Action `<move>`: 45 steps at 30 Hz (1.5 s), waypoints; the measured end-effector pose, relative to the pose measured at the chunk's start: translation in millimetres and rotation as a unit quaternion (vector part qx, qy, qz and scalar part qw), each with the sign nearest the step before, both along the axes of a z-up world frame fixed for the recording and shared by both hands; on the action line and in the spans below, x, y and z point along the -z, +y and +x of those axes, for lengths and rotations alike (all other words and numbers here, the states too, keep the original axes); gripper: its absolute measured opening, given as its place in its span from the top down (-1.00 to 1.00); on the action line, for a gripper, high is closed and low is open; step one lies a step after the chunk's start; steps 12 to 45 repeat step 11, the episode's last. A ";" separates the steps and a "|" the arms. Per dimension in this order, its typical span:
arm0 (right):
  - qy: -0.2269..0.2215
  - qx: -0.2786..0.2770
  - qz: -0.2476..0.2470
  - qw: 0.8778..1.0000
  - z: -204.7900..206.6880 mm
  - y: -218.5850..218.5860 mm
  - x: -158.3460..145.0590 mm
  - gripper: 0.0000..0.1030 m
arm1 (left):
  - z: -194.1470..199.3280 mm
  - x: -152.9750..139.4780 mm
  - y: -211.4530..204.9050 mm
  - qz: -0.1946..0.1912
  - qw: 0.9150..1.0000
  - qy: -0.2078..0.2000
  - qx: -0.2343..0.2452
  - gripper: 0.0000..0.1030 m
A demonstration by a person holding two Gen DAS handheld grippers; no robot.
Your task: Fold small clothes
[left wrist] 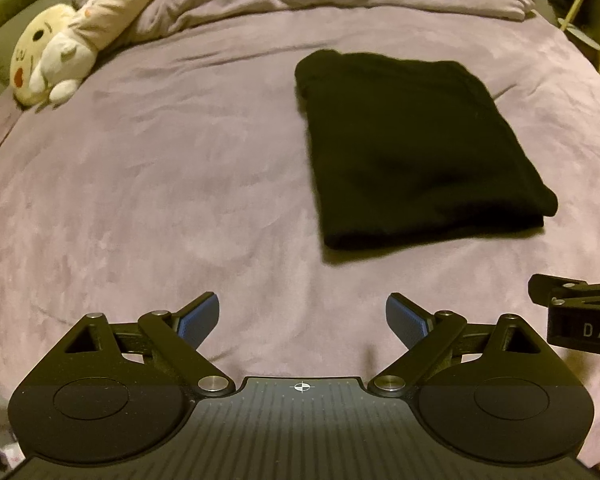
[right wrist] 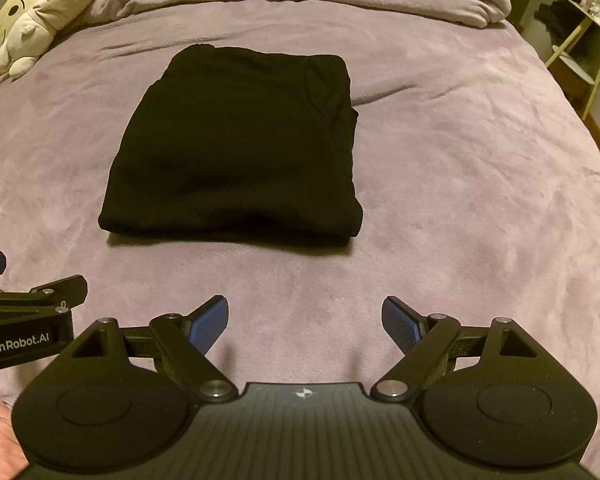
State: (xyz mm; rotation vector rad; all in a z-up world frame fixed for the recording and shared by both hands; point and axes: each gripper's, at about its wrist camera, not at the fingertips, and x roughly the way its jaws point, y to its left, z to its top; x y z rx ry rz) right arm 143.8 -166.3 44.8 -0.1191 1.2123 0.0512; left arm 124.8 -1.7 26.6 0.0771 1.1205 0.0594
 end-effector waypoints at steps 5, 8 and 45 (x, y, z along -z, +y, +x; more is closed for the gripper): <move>0.000 0.000 0.000 1.000 0.0 -0.7 1.1 -0.64 | -1.2 0.6 -0.1 0.005 1.000 -0.008 -0.001 -0.87; 0.001 0.001 -0.002 1.000 0.4 -1.5 3.4 -0.64 | -0.6 2.0 2.3 -0.002 1.000 -0.004 -0.003 -0.87; 0.002 0.000 -0.001 1.000 1.5 -2.2 4.9 -0.64 | -0.4 1.7 2.9 -0.005 1.000 -0.002 -0.002 -0.87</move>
